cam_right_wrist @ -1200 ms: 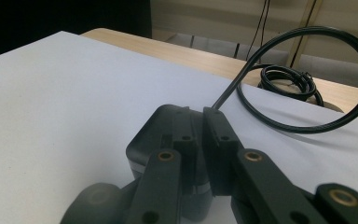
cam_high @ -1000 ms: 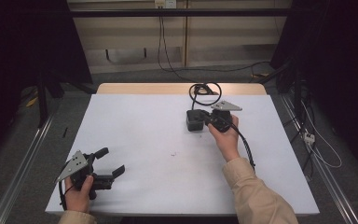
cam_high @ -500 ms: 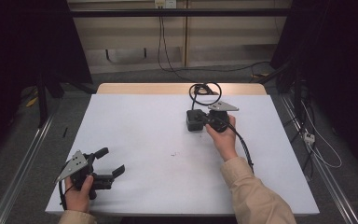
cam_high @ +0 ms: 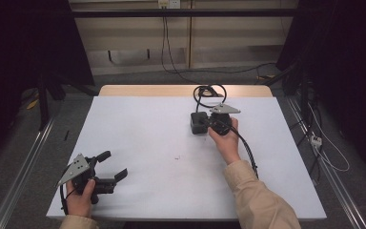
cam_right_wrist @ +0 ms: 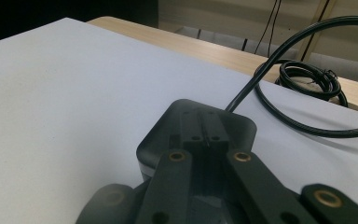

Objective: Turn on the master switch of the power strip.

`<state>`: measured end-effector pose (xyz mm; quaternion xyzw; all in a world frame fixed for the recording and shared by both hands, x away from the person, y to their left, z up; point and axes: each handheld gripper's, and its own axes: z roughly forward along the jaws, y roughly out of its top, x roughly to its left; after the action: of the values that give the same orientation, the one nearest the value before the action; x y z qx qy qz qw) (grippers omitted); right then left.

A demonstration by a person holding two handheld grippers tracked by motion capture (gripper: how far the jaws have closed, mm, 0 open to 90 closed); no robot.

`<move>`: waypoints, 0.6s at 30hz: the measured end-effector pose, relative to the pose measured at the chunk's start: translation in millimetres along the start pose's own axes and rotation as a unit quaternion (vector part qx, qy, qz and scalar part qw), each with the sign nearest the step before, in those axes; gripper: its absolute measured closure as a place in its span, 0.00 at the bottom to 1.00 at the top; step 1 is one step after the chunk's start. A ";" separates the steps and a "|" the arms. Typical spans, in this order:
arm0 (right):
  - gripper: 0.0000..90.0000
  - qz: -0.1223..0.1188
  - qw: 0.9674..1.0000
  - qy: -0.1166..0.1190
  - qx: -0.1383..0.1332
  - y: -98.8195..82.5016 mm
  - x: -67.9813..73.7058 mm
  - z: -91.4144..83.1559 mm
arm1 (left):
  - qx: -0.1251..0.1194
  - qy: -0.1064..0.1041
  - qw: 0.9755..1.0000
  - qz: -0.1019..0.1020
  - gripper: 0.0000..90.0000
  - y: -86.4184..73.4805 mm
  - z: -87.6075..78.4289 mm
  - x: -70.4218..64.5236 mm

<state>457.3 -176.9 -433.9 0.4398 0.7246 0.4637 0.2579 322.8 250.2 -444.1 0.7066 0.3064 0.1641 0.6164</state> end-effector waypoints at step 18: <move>1.00 -0.018 1.000 -0.001 -0.003 -2.5 1.8 2.2 | 0.003 -0.001 1.000 0.002 0.03 -0.1 0.2 0.1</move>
<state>457.2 -174.8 -437.1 0.4266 0.7305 0.4608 0.2684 323.0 250.1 -444.3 0.7092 0.3046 0.1641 0.6143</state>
